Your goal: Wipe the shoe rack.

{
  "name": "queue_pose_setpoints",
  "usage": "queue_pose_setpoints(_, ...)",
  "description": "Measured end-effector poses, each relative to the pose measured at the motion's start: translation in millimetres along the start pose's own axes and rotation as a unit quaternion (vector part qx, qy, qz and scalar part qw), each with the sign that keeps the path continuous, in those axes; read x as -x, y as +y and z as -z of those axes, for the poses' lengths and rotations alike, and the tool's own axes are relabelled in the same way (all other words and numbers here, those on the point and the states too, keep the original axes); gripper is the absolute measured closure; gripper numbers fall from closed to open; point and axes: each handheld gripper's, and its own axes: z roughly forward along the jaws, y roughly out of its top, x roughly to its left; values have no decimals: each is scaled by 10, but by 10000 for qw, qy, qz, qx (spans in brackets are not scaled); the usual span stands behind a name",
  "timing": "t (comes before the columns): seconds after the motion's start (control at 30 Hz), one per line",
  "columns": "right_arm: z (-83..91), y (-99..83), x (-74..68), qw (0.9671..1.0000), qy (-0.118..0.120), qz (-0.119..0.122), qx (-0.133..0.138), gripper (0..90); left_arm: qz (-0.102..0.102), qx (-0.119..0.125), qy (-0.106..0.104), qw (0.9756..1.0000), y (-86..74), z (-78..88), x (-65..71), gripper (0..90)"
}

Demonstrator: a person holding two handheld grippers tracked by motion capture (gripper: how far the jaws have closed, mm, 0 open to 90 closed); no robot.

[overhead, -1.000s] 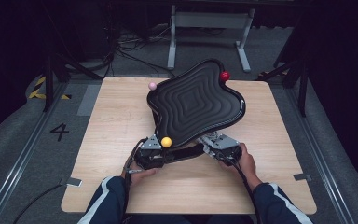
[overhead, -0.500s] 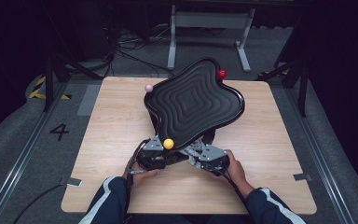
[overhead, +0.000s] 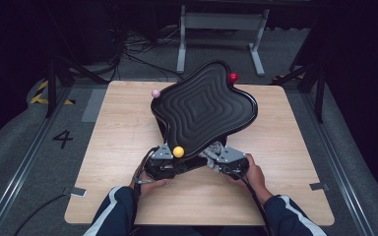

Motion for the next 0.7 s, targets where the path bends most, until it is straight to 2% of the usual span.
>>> queue_pose_setpoints(0.07,-2,-38,80,9998,-132,-117,-75,780,3,0,-3,10000,0,0,0,711)
queue_pose_setpoints(0.17,-8,-72,151,9995,-146,-258,-92,780,14,-1,-6,10000,0,0,-1,711)
queue_pose_setpoints(0.27,-7,-41,85,9995,-196,-203,-136,780,27,-2,-7,10000,1,-1,-1,710)
queue_pose_setpoints(0.37,2,22,-37,9999,34,-56,-82,777,25,-1,-4,10000,2,-2,-1,710)
queue_pose_setpoints(0.43,2,39,-68,9999,77,-10,-67,777,27,-1,-6,10000,2,-2,-1,709)
queue_pose_setpoints(0.5,2,105,-198,9996,252,153,-17,776,29,-2,-4,10000,2,-3,0,709)
queue_pose_setpoints(0.7,-15,175,-343,9985,486,262,64,773,20,0,0,10000,4,-6,-2,708)
